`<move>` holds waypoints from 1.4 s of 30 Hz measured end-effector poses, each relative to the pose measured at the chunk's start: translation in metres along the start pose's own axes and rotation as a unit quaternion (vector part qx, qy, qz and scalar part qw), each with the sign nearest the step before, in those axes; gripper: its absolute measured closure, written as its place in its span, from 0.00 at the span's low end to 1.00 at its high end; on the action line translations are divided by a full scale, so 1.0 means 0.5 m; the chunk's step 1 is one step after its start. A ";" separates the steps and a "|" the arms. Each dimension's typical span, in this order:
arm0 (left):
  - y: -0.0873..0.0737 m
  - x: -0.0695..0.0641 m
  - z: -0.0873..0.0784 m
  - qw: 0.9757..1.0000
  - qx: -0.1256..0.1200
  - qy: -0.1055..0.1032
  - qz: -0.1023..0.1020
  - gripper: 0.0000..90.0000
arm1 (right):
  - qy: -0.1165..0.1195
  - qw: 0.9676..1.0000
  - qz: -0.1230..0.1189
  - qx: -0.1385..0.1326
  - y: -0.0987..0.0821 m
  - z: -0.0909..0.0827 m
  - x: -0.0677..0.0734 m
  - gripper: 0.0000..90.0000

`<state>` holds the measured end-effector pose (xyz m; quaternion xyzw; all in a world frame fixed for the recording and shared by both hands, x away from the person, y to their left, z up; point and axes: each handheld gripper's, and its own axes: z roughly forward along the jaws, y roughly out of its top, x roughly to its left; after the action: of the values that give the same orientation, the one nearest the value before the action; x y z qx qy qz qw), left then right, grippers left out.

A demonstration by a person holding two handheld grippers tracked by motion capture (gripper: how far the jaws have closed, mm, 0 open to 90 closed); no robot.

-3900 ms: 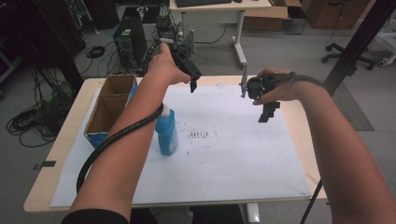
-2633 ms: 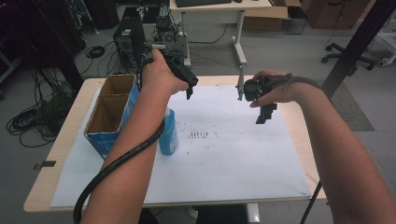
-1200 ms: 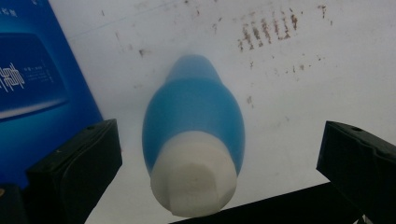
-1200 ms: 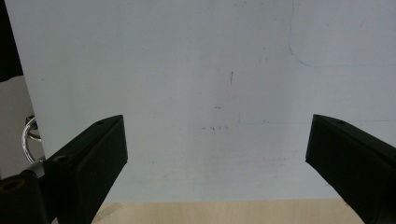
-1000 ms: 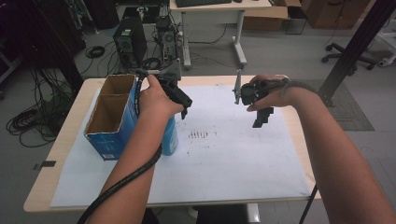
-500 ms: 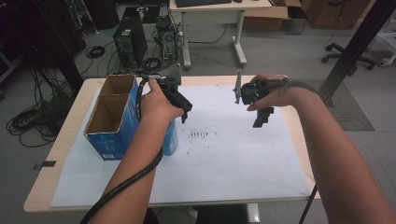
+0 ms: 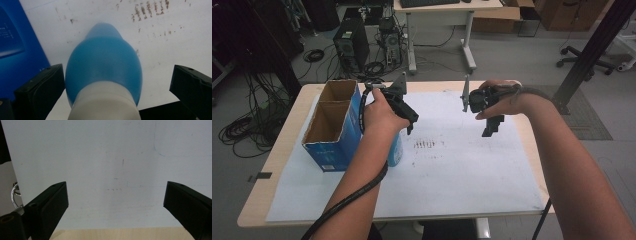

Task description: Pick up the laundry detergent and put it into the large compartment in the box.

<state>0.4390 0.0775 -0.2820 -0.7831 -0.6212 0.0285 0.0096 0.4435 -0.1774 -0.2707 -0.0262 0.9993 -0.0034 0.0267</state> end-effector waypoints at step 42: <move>-0.002 -0.002 0.018 1.000 -0.001 0.023 -0.005 0.23 | 0.001 1.000 0.005 -0.001 -0.004 0.003 0.002 0.06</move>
<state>0.4371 0.0764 -0.2908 -0.7805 -0.6246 0.0102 0.0234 0.4428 -0.1793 -0.2724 -0.0210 0.9995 -0.0027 0.0252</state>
